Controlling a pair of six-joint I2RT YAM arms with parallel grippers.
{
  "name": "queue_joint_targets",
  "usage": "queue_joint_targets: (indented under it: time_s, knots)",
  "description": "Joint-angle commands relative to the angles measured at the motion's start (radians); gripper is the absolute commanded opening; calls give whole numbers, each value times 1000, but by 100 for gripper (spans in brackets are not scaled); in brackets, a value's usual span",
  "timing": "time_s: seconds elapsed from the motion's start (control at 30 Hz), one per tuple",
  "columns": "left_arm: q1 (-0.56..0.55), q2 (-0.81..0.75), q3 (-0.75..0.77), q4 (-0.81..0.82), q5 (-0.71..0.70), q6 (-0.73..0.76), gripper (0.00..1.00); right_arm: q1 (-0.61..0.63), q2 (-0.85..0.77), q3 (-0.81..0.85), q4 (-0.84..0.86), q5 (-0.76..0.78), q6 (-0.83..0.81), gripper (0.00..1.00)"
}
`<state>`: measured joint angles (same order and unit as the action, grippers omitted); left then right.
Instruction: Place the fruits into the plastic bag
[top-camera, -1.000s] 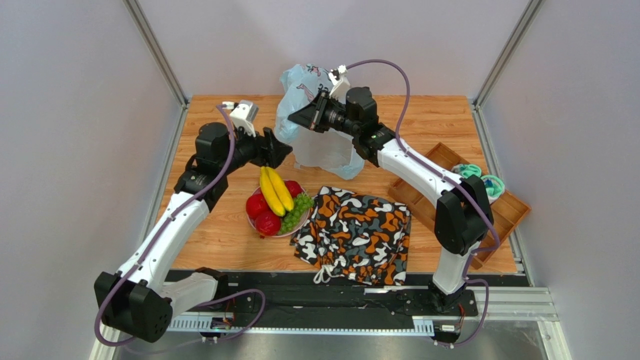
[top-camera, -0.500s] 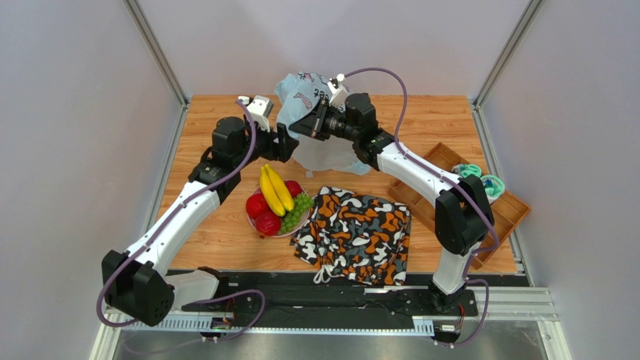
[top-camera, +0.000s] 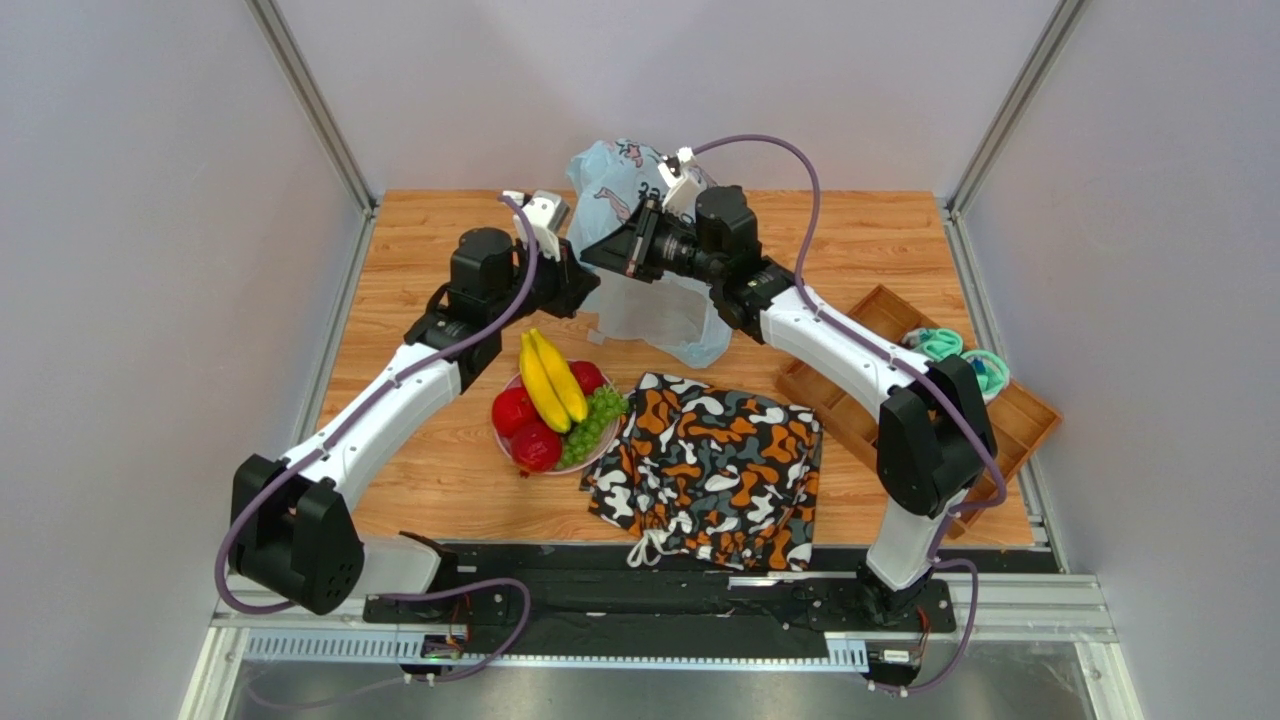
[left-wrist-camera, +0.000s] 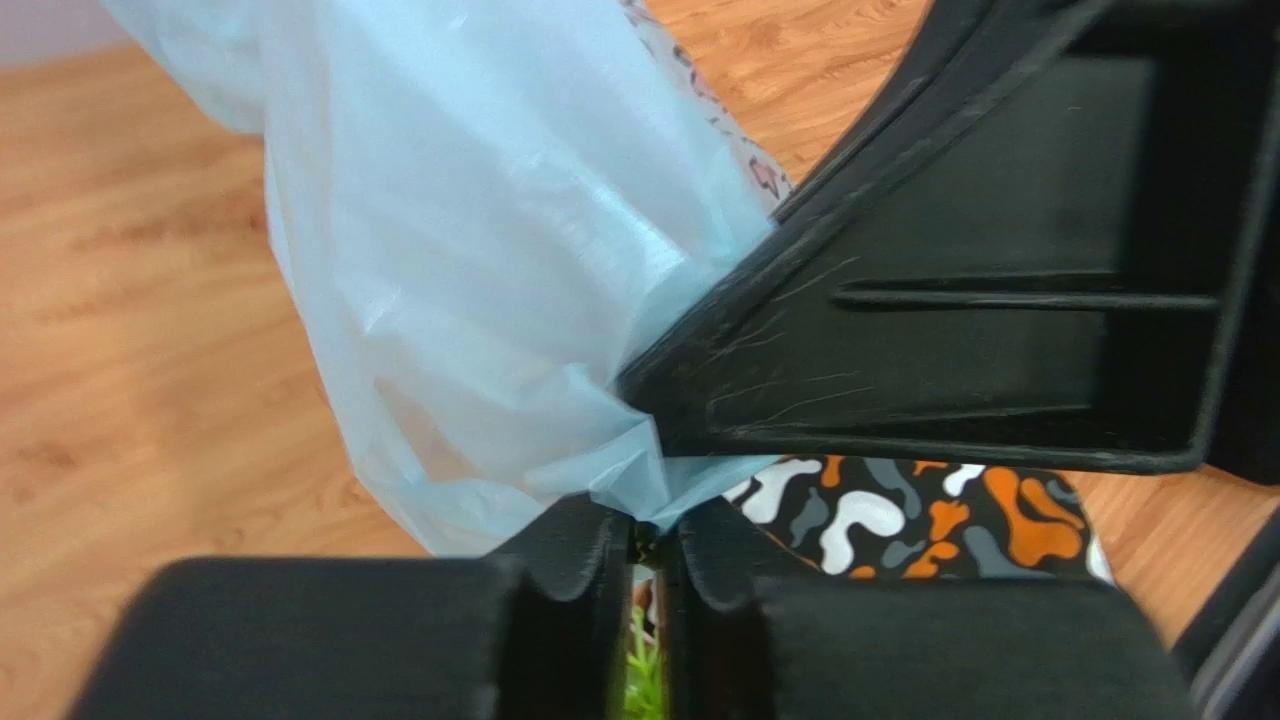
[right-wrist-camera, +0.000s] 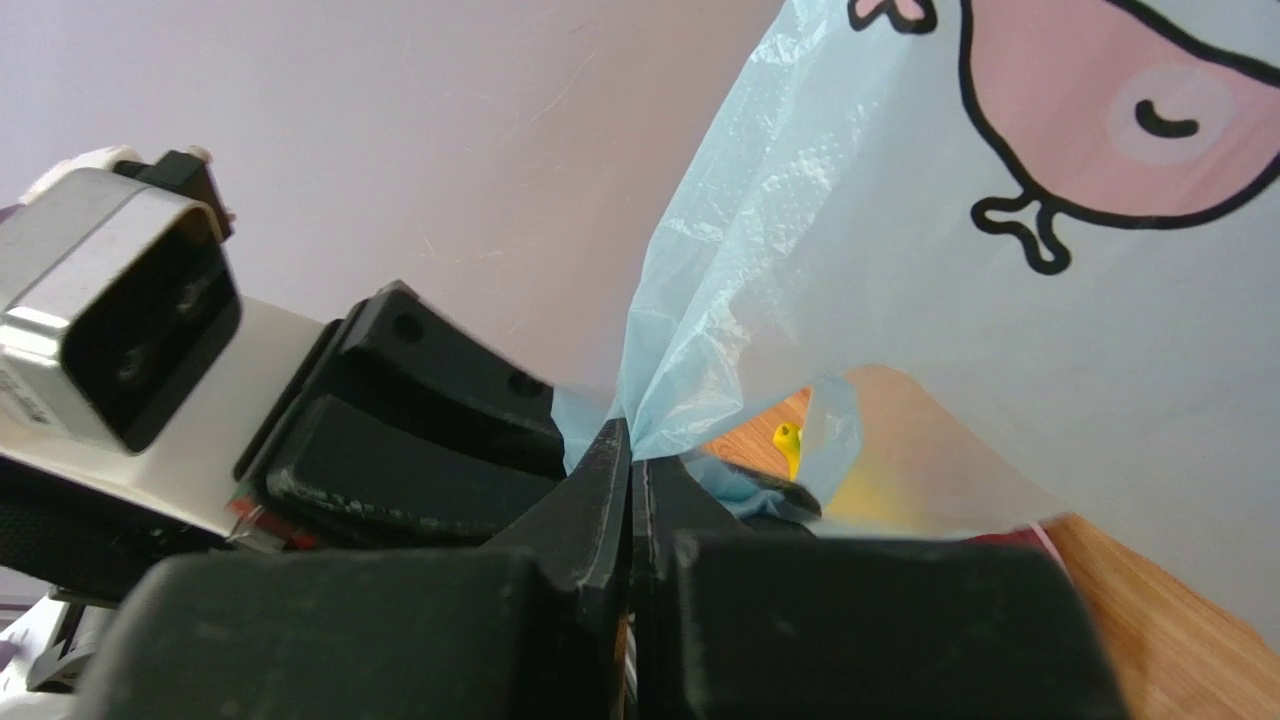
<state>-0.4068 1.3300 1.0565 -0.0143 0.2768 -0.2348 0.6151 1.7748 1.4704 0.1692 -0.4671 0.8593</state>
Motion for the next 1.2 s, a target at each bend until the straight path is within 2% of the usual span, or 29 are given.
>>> queue_joint_targets:
  time_s: [0.0,0.03,0.13,0.17,0.27,0.33,0.37,0.4,0.47,0.6,0.7,0.97,1.17]
  knots:
    - [-6,-43,-3,105,16,-18,3,2,-51,4,-22,-16,-25,6]
    - [-6,-49,-6,106,3,-24,0,-3,-54,1,-30,-15,-31,8]
    - [-6,-74,-7,79,-42,-43,0,-38,-89,-28,-48,-13,-43,32]
    - [-4,-74,9,64,-54,-50,0,-64,-122,-41,-48,-15,-43,48]
    - [-3,-57,65,-18,-56,-60,0,-109,-188,-87,-68,-28,-101,67]
    - [3,-37,91,-74,-42,-69,0,-120,-267,-100,-196,11,-178,71]
    - [6,-32,111,-87,-22,-81,0,-120,-294,-107,-250,51,-280,74]
    - [14,-26,117,-102,-11,-87,0,-121,-349,-120,-339,130,-316,77]
    - [19,-26,128,-108,13,-103,0,-123,-400,-182,-405,226,-405,82]
    - [26,-26,143,-125,48,-116,0,-121,-453,-260,-552,460,-483,84]
    - [29,-28,155,-142,65,-121,0,-123,-430,-272,-629,556,-503,85]
    - [34,-46,166,-173,62,-104,0,-133,-316,-248,-657,611,-499,86]
    - [37,-57,178,-196,67,-94,0,-149,-239,-225,-631,588,-490,85]
